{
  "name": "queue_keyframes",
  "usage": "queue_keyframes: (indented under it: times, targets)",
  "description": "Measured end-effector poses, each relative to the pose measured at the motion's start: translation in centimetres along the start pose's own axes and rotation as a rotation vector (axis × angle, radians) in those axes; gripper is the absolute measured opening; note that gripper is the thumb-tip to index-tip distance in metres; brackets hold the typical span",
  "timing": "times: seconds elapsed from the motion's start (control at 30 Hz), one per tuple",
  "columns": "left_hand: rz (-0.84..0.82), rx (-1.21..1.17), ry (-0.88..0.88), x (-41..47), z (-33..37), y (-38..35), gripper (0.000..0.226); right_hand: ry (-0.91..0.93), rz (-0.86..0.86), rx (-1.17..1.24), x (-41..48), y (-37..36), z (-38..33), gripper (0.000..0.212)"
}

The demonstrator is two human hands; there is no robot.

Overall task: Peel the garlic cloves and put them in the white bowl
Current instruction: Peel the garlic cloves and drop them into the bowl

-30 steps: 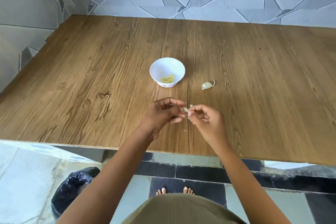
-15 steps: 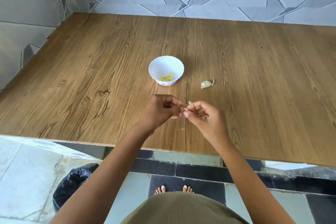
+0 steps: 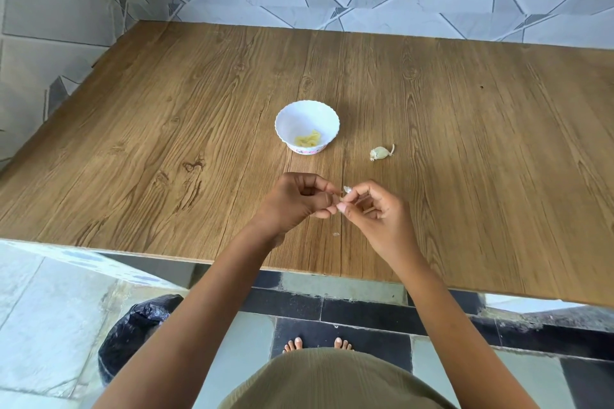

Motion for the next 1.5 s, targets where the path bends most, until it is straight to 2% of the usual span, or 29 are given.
queue_keyframes:
  times: [0.17,0.53,0.77,0.87,1.1,1.3,1.43,1.5]
  targets:
    - [-0.04,-0.111,0.035,-0.1,-0.2,0.0,0.007,0.026,0.045,0.053,-0.1,0.0,-0.3,0.01]
    - [-0.058,-0.144,0.081,-0.3,-0.5,-0.2,0.009,0.047,0.03,0.099,-0.3,-0.3,-0.3,0.012]
    - [-0.051,-0.131,0.026,-0.5,-0.2,-0.2,0.011,-0.1,0.061,0.166,-0.6,-0.3,0.1,0.026]
    - [-0.021,-0.037,-0.044,-0.6,0.3,0.0,0.015,-0.174,0.063,0.201,-0.8,-0.3,0.3,0.012]
    - [0.007,0.056,-0.091,-0.7,0.7,-0.1,0.017,-0.216,0.065,0.199,-0.5,-0.2,0.2,0.021]
    - [0.002,-0.061,-0.057,-0.3,0.2,-0.2,0.019,-0.324,0.15,0.242,-0.7,-0.5,1.2,0.023]
    - [0.029,-0.152,-0.031,0.0,-0.3,0.3,0.02,-0.285,0.13,0.114,-1.0,0.0,1.8,0.019]
    - [0.18,-0.048,-0.048,0.5,-0.8,2.0,0.015,-0.16,0.045,-0.114,-1.3,0.2,1.9,0.012]
Point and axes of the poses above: each hand's wrist, its own x-axis towards the middle knuckle, its own y-axis out of the back of the hand, z = x × y, the point moved 7 cm from there along x, towards the middle knuckle, and after that the axes turned 15 degrees about y, right-handed, at the moved point
